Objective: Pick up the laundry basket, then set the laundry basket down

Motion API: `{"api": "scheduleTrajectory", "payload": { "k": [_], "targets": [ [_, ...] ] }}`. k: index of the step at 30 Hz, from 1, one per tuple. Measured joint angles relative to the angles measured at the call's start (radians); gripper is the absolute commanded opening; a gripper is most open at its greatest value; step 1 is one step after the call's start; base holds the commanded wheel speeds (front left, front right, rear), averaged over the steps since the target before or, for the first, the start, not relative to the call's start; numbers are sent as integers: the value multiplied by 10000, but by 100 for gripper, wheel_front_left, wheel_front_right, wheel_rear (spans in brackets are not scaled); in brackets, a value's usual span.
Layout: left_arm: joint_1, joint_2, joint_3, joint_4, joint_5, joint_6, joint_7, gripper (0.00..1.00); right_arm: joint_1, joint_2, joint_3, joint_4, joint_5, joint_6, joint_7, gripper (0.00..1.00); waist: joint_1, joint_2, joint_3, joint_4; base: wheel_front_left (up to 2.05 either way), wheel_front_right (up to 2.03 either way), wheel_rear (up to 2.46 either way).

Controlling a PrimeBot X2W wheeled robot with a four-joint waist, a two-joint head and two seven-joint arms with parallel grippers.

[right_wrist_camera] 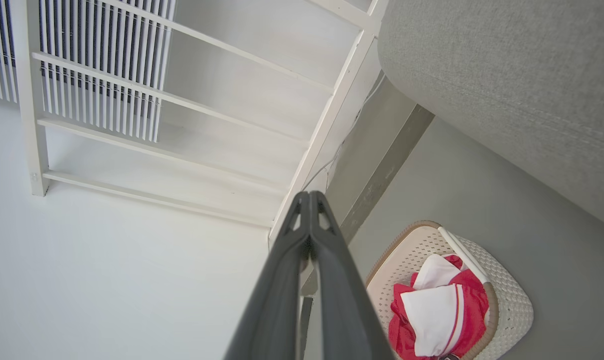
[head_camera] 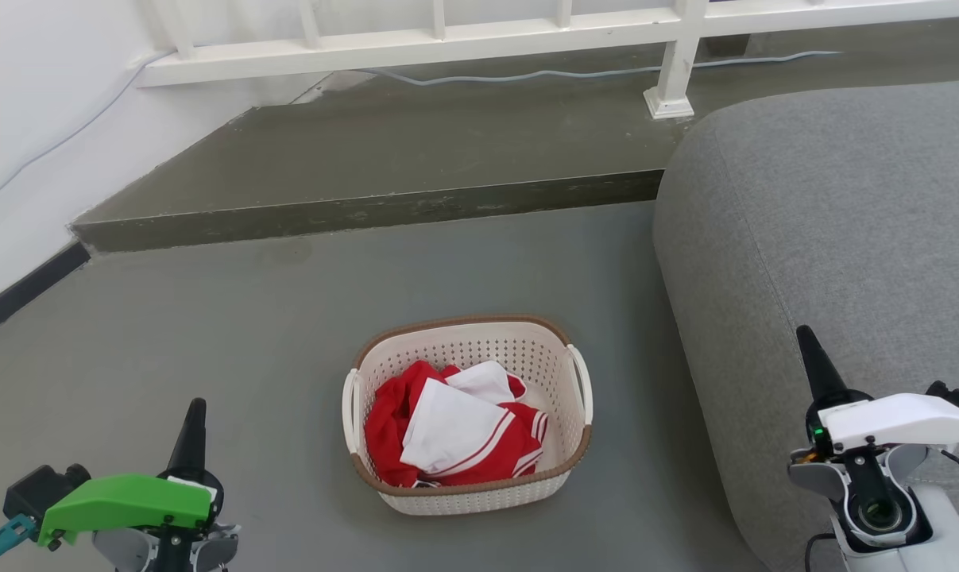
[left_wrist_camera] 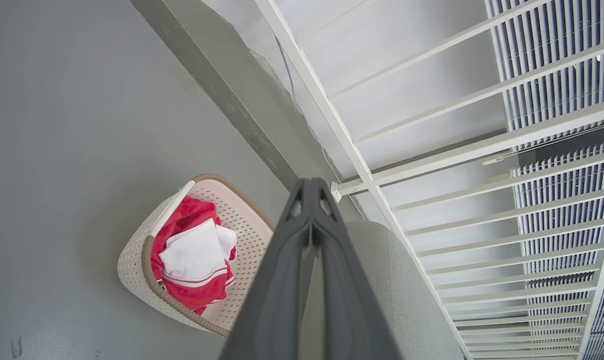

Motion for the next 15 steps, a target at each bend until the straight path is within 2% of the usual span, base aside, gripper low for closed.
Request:
{"api": "scheduleTrajectory", "payload": {
  "k": [15],
  "targets": [
    [-2, 2, 316, -107, -1768, -73, 516, 0, 0, 136, -654, -165, 1730, 136, 554, 0, 0, 0, -36, 35, 0, 0, 0]
  ]
}}
